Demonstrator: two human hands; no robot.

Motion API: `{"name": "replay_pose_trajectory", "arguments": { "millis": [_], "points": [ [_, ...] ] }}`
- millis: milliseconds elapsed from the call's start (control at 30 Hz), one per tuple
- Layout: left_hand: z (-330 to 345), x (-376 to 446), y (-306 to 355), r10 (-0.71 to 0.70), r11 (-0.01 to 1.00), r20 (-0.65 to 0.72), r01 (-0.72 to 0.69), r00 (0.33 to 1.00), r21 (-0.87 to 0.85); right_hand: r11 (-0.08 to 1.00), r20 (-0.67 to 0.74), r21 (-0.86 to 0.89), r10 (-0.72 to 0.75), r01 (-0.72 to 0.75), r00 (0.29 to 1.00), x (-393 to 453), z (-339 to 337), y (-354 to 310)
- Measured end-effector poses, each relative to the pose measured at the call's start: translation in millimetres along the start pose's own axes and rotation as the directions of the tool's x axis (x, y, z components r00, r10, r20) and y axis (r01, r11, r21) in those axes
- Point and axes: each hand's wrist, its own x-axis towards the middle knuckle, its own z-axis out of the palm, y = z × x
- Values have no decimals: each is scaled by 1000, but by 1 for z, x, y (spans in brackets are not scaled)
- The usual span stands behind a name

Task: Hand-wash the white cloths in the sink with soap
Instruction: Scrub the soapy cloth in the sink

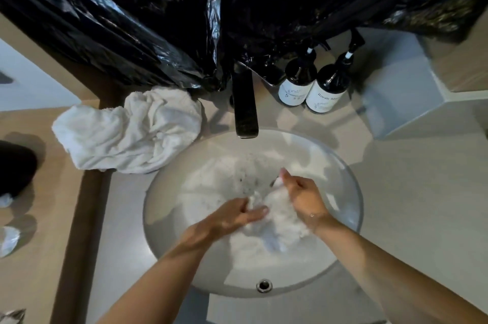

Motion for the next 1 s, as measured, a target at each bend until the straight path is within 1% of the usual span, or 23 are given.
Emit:
{"name": "replay_pose_trajectory", "arguments": {
  "millis": [67,133,200,233,267,367,400,467,533,567,600,633,667,700,733,767,800,833,867,900,933,967,1000],
  "points": [
    [-5,-12,6,54,989,23,-56,998,135,999,-110,17,-49,52,993,-3,-7,-4],
    [-8,-19,6,49,982,9,-50,999,181,992,-202,48,-106,118,974,-6,-12,-11],
    [-12,-29,9,18,966,-44,-6,999,259,989,-226,70,-109,127,968,-7,-19,-19],
    [-15,-32,7,4,950,-67,17,998,313,993,-223,52,-95,109,970,-6,-23,-23],
    [-19,-34,4,7,947,-87,21,996,320,995,-217,24,-85,93,972,-5,-28,-27],
    [-35,-48,-10,-103,963,-151,136,983,233,985,-237,-140,-134,103,962,5,-44,-27],
    [-42,-49,-17,-133,956,-170,172,976,239,968,-235,-233,-149,93,960,8,-49,-25],
    [-50,-46,-30,-224,898,-227,291,948,331,905,-187,-413,-194,102,963,12,-55,-20],
    [-51,-37,-36,-265,832,-329,388,906,396,797,-35,-585,-209,150,977,11,-55,-12],
    [-50,-33,-36,-252,805,-403,422,880,417,664,52,-721,-234,199,971,10,-53,-8],
    [-46,-30,-32,-221,761,-485,460,846,457,472,123,-844,-289,253,949,8,-50,-5],
    [-42,-27,-26,-167,681,-549,499,819,536,258,193,-921,-351,293,916,5,-46,0],
    [-36,-24,-19,-77,581,-576,506,814,638,76,272,-944,-377,323,885,3,-42,5],
    [-28,-19,-12,20,504,-531,451,847,737,-4,348,-930,-333,367,877,-2,-36,9],
    [-19,-12,-9,93,463,-434,347,896,815,-27,435,-896,-262,444,862,-7,-30,9],
    [-11,-5,-5,130,465,-304,213,944,860,-30,511,-856,-198,516,837,-14,-23,11],
    [-1,1,-3,145,490,-179,86,973,868,-43,570,-821,-116,569,813,-19,-15,13],
    [7,8,-3,108,510,-68,3,992,860,-64,592,-806,-67,589,803,-21,-10,17],
    [15,12,-4,45,511,0,-23,999,859,-82,611,-789,0,609,792,-19,-9,24],
    [22,18,-10,0,478,30,-26,1000,878,-81,640,-763,35,641,767,-13,-6,36],
    [25,26,-18,-44,430,38,-16,998,903,-113,644,-755,57,646,763,-7,-7,46],
    [27,36,-31,-68,423,28,4,997,906,-141,688,-711,65,689,723,0,-9,53],
    [24,41,-43,-89,449,-11,50,996,892,-186,680,-717,25,672,732,4,-9,57]
  ]
}}
